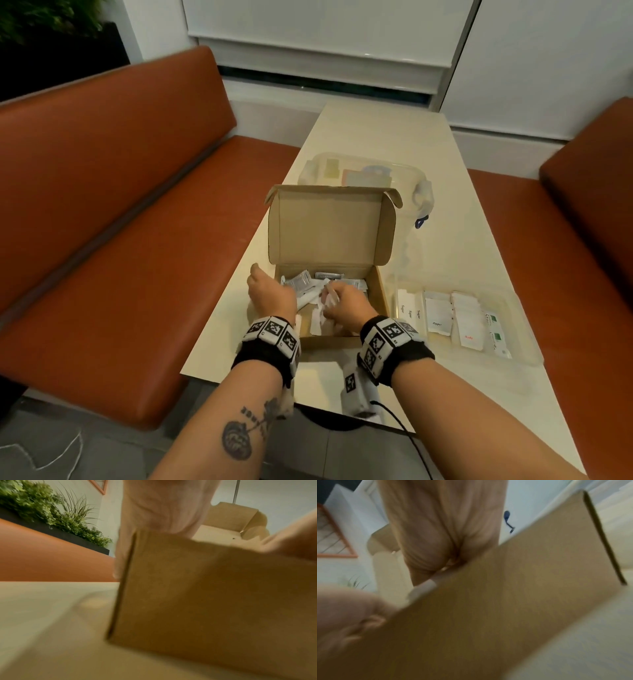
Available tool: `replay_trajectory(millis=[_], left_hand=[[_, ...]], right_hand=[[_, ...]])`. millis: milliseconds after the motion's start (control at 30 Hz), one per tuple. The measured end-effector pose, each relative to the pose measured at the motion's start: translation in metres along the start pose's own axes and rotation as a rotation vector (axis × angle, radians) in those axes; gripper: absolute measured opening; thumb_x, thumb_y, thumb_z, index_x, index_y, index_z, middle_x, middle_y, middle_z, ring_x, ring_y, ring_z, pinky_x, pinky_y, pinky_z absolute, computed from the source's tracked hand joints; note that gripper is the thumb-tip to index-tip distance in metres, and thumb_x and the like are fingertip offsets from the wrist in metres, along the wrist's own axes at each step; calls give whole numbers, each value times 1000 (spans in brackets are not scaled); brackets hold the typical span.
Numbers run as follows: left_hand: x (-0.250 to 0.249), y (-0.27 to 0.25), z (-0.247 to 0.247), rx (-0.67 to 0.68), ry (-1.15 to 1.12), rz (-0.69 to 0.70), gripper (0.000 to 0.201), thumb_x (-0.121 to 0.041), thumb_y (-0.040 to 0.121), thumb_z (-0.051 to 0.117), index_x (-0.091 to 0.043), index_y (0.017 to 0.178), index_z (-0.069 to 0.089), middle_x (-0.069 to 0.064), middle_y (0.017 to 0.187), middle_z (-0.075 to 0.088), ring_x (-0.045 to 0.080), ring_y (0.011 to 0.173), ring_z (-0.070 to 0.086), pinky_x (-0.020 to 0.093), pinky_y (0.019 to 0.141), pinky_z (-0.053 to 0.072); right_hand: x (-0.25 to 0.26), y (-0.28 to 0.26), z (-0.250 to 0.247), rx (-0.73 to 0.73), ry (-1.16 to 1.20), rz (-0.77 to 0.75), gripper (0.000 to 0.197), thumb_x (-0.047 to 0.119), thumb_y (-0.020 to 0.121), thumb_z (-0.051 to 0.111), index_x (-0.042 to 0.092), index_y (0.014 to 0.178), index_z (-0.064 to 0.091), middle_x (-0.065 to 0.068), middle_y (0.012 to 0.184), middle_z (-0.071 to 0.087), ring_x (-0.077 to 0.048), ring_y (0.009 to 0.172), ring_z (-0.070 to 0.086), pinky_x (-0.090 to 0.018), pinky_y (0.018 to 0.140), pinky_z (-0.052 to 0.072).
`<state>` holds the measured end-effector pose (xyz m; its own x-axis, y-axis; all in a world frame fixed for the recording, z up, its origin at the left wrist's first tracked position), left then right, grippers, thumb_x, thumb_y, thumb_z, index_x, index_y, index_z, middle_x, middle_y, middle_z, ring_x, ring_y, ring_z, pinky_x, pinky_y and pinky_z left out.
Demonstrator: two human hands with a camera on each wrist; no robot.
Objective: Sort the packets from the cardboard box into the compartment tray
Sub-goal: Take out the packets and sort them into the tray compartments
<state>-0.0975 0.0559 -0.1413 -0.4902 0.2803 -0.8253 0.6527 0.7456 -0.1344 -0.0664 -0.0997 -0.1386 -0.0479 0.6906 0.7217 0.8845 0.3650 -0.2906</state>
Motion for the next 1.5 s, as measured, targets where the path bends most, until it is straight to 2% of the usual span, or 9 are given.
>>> replay_trajectory(millis=[167,267,433,533,767,1067,1200,1333,1500], left_hand=[[-36,-26,-17,-316,-108,189,24,-6,80,67,-8,99,52,14,107,55,32,104,49,39,84,41],[-49,-32,5,-77,-292,184,9,-15,91,56,-11,87,49,9,93,57,31,93,56,36,80,46],[-49,-46,57,608,-774,-385,49,-50,99,31,-14,109,64,12,96,69,27,97,63,42,88,51],[-55,-46,60,713,-1120,-487,54,-47,100,28,-7,114,63,11,86,72,23,92,64,37,81,51],[-52,-44,64,759,-1103,-466,38,-35,101,35,-9,104,64,10,94,70,21,92,65,33,75,51],[-41,-39,71,693,-986,-431,29,-31,99,42,-15,93,66,1,77,73,9,68,69,17,51,52],[-41,-39,72,748,-1018,-425,40,-37,98,44,-7,121,58,11,103,70,21,101,66,33,89,52],[-48,-43,71,891,-970,-339,48,-48,88,57,-9,113,64,10,101,72,21,100,67,37,90,51],[-46,-42,69,895,-846,-259,23,-14,94,54,-5,114,61,8,99,68,18,92,65,27,75,56]], right_hand=[[6,5,-44,-166,267,-2,19,-2,79,59,16,84,57,-5,83,61,-17,74,60,-30,70,52],[20,5,-59,-223,332,-73,22,-1,76,58,20,79,54,0,76,59,-13,65,57,-27,63,47],[40,4,-54,-187,519,-169,22,-1,83,53,21,89,53,-1,84,60,-15,72,58,-25,67,47],[40,3,-45,-150,496,-189,12,19,96,50,17,107,54,2,93,62,-7,81,59,-20,72,46],[36,4,-38,-155,296,-220,41,23,103,33,12,142,39,-13,137,50,-23,128,45,-39,111,32],[32,2,-21,6,156,-151,68,9,95,41,14,152,4,-6,159,7,-19,146,8,-31,117,10],[24,3,-17,52,38,-128,75,2,94,42,14,152,-4,-8,159,-5,-22,146,7,-29,117,10],[20,4,-21,-1,77,-126,63,11,99,38,17,153,4,-10,157,10,-18,141,24,-22,112,21],[13,5,-35,-35,6,-138,78,6,93,48,22,152,-1,-11,143,40,-22,122,49,-31,102,40]])
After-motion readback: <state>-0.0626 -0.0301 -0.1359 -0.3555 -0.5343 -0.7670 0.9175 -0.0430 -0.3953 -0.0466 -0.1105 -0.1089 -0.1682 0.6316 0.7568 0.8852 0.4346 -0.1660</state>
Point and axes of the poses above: each hand's wrist, its own y-axis towards the middle knuckle, its own z-axis out of the palm, x = y × z, the point moved 6 cm from there along y, towards the middle knuckle
